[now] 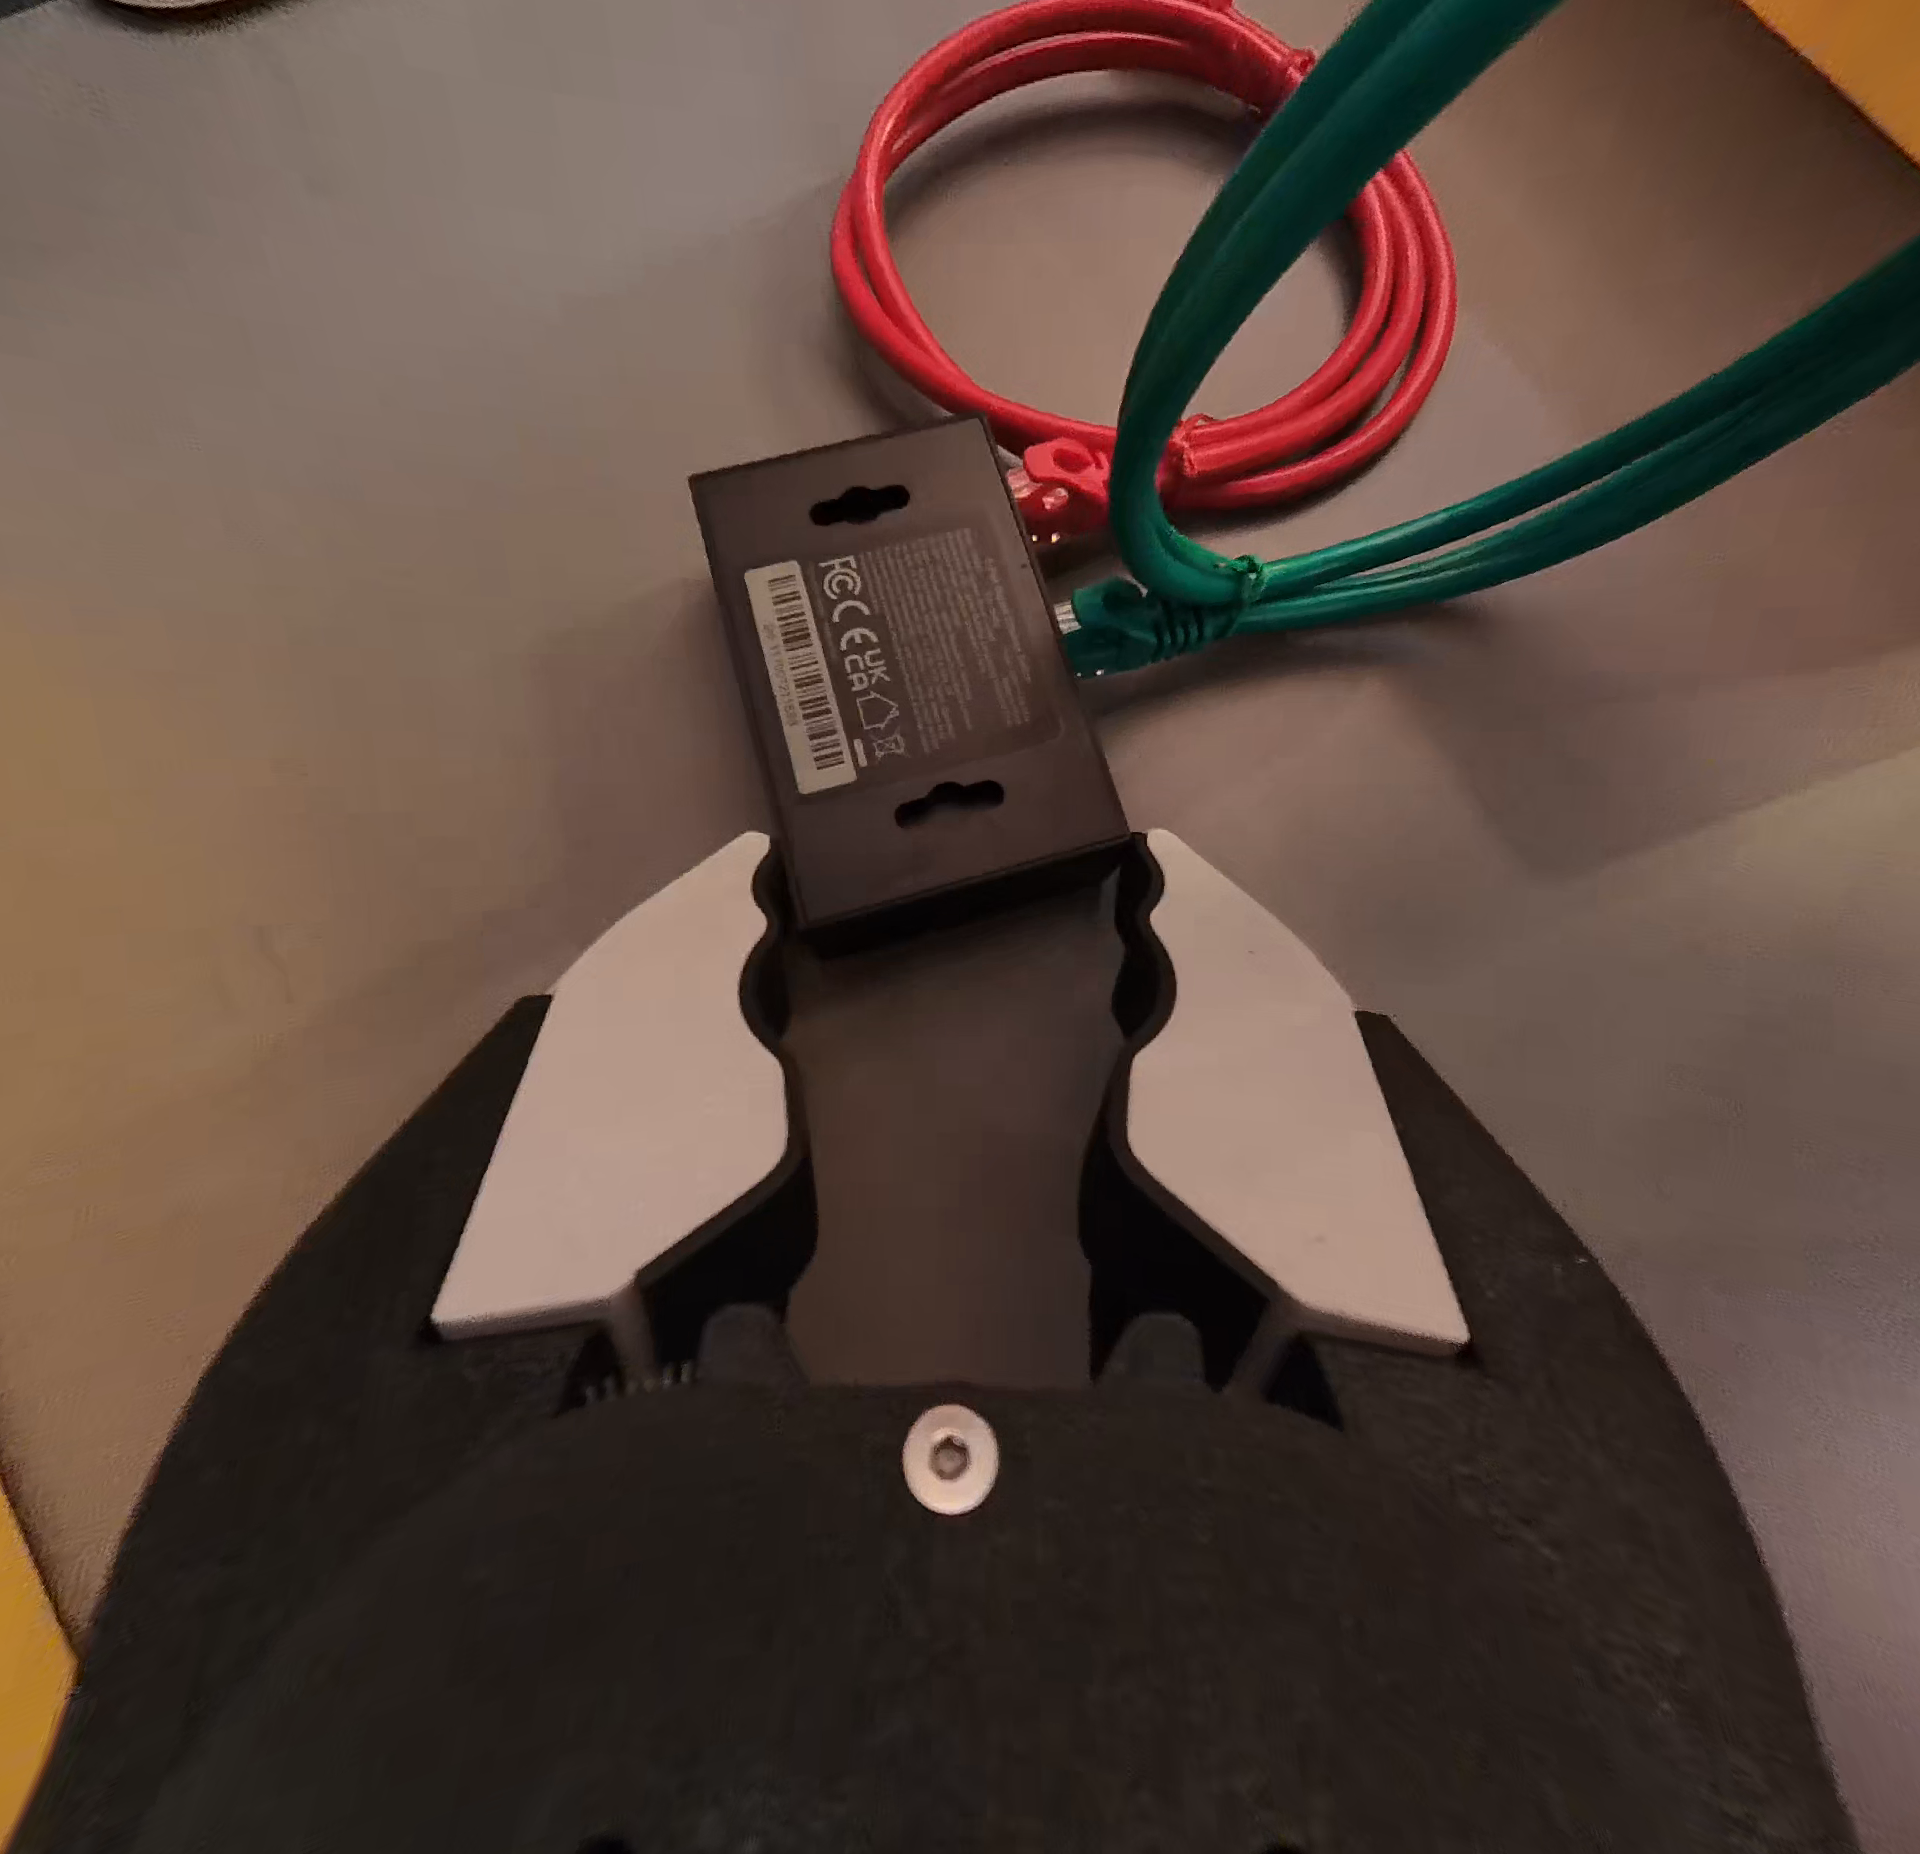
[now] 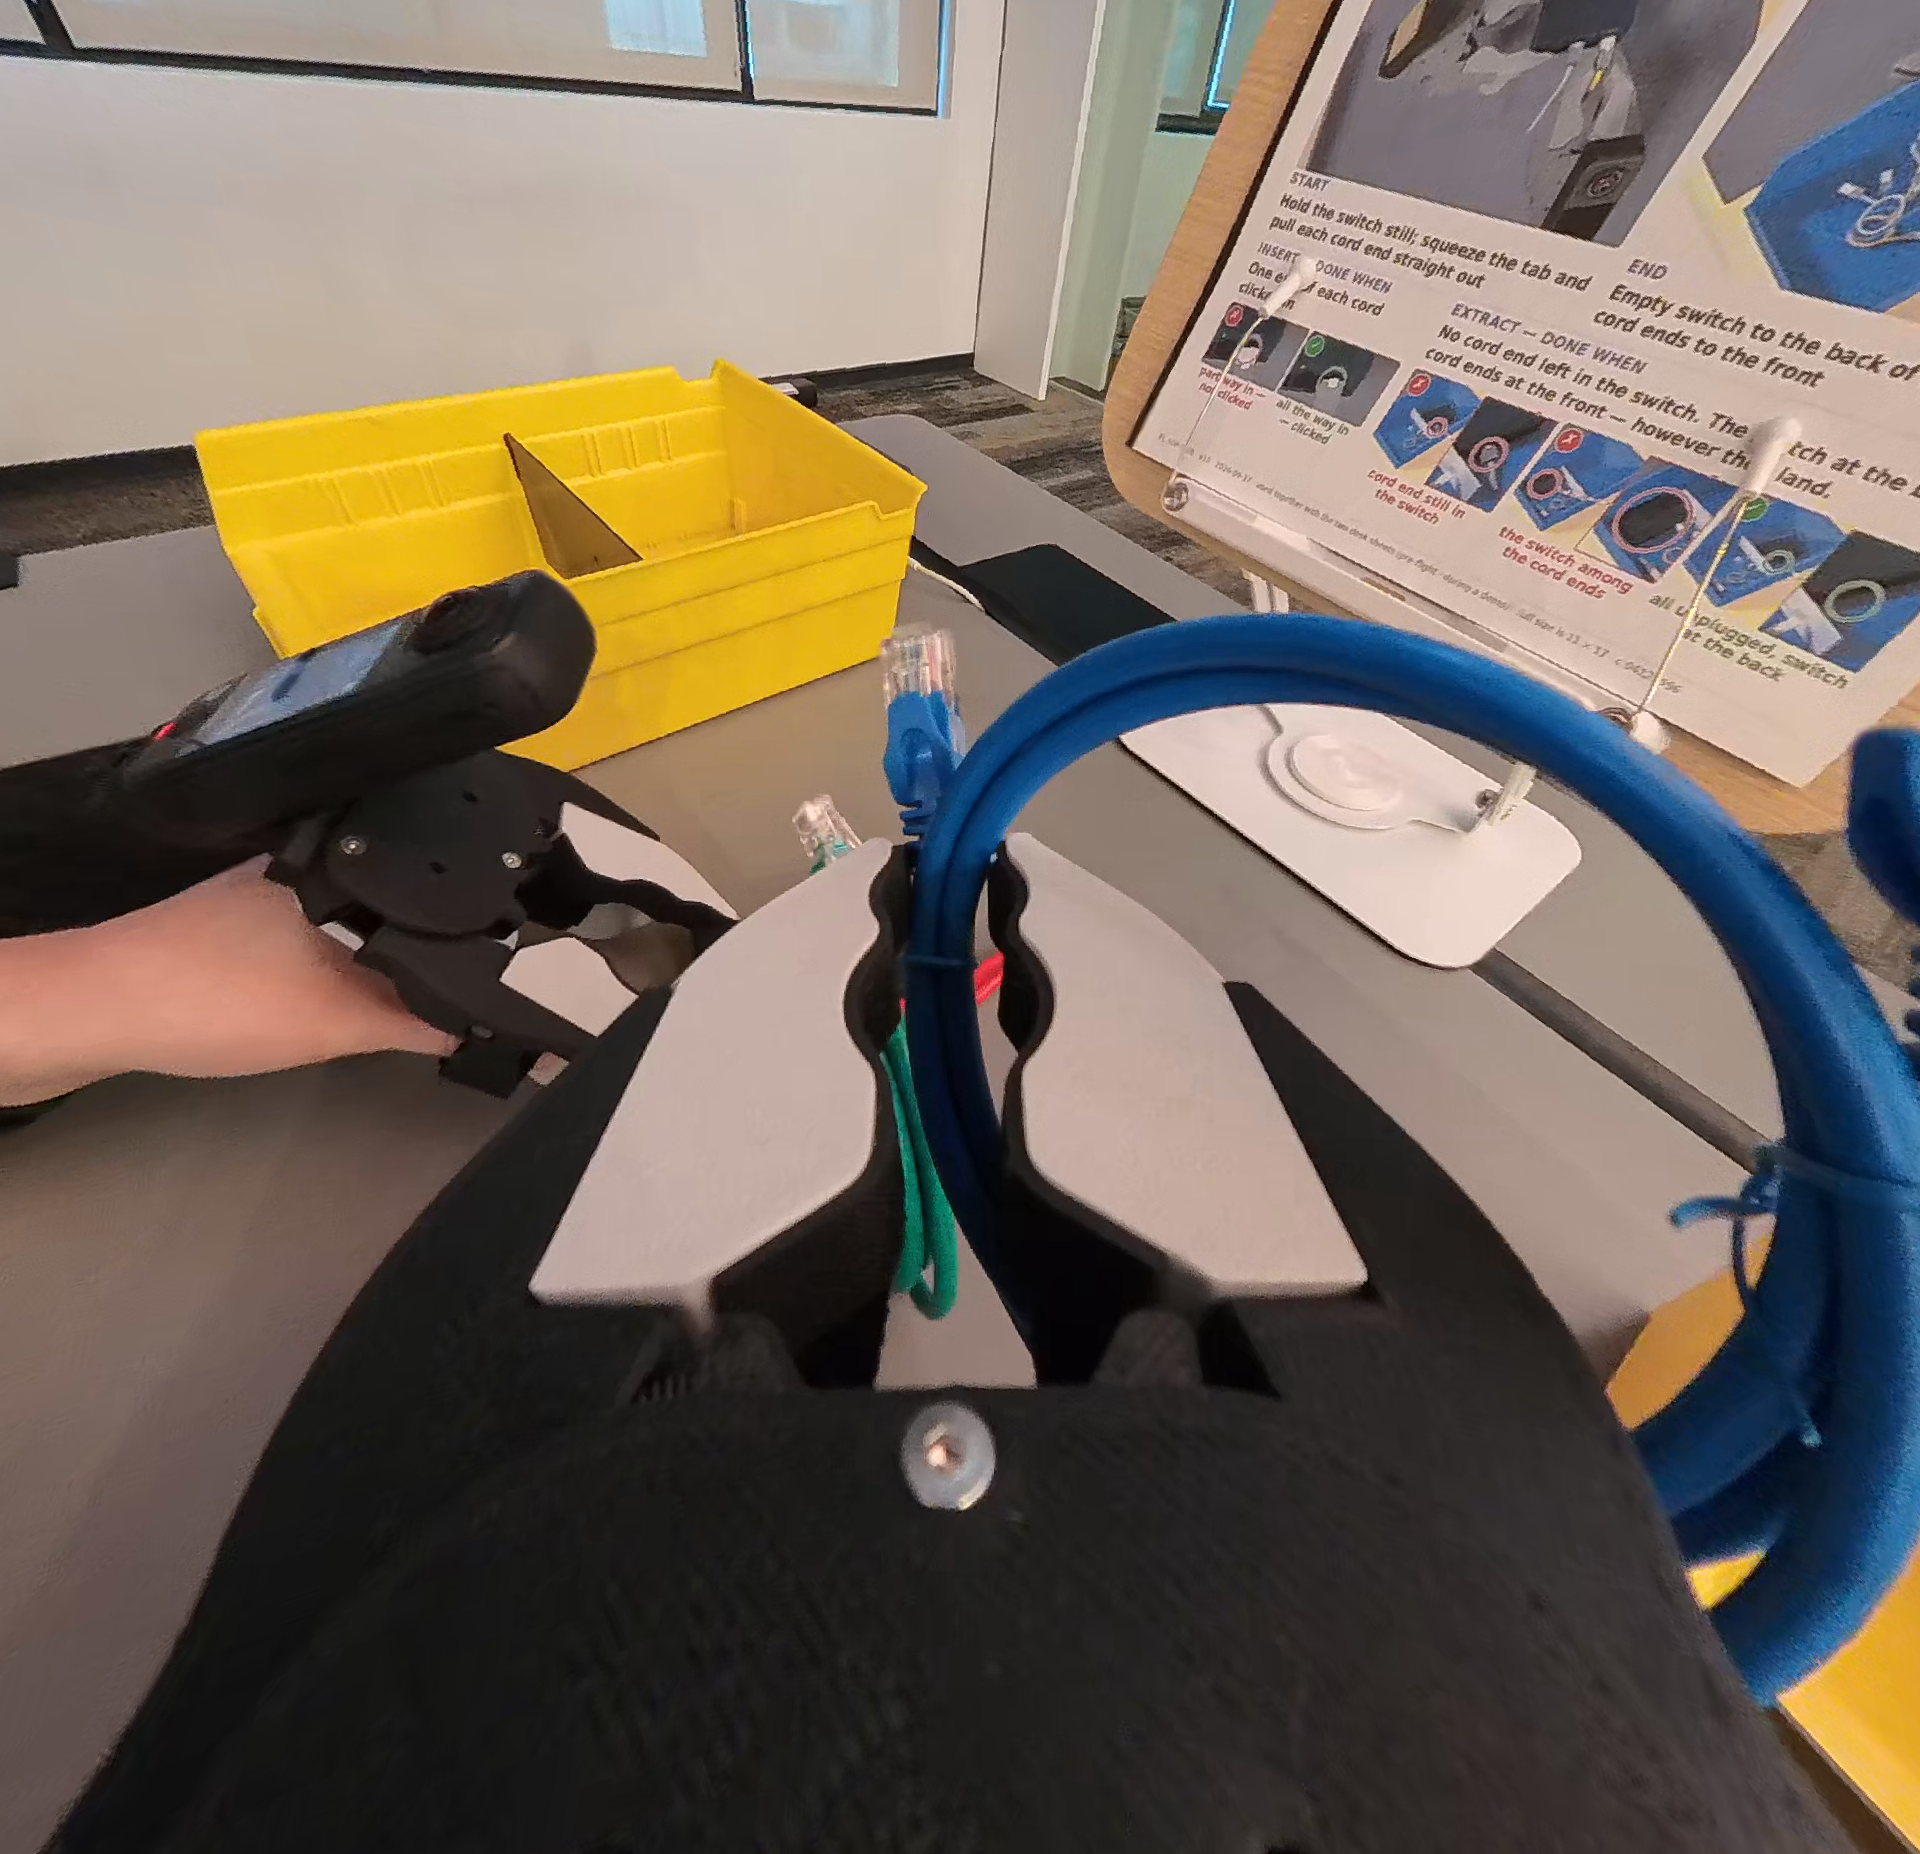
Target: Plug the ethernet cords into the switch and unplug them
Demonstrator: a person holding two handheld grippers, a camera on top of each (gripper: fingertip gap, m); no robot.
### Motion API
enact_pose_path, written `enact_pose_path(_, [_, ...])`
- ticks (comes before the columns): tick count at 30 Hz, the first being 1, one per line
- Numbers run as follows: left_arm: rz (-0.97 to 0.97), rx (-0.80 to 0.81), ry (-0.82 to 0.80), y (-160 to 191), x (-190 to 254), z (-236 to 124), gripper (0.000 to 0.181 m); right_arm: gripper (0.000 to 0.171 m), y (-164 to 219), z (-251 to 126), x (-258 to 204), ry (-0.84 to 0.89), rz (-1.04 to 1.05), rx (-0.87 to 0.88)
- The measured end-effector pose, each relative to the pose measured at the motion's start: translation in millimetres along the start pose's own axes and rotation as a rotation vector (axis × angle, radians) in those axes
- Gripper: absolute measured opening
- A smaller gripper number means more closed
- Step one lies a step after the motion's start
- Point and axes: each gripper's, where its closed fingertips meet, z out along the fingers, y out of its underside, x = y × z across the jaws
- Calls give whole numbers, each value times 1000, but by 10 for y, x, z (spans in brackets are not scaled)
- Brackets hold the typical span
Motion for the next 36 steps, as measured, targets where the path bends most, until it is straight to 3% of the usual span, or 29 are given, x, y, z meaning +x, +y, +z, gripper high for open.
enact_pose_path(11, [13,-96,28,176,188,-174,61,15,-7,-17,-34,-40,-6,2])
enact_pose_path(14, [70,-105,150,247,421,-296,55,16,25,-4,-35,-52,-8,-11])
enact_pose_path(18, [221,-153,285,302,444,-457,67,16,14,-15,-27,-58,-8,-3])
enact_pose_path(22, [323,-164,335,306,431,-407,58,16,-24,-48,-16,-56,-14,14])
enact_pose_path(28, [440,-202,533,413,775,-464,49,16,-125,-160,-1,-66,-34,49])
enact_pose_path(32, [470,-45,400,101,657,-309,90,16,-210,-278,-2,-78,-79,79])
enact_pose_path(34, [489,33,394,-8,683,-246,123,16,-254,-334,-7,-93,-78,100])
enact_pose_path(36, [582,54,364,-15,667,-148,132,16,-303,-382,-39,-127,-76,135])
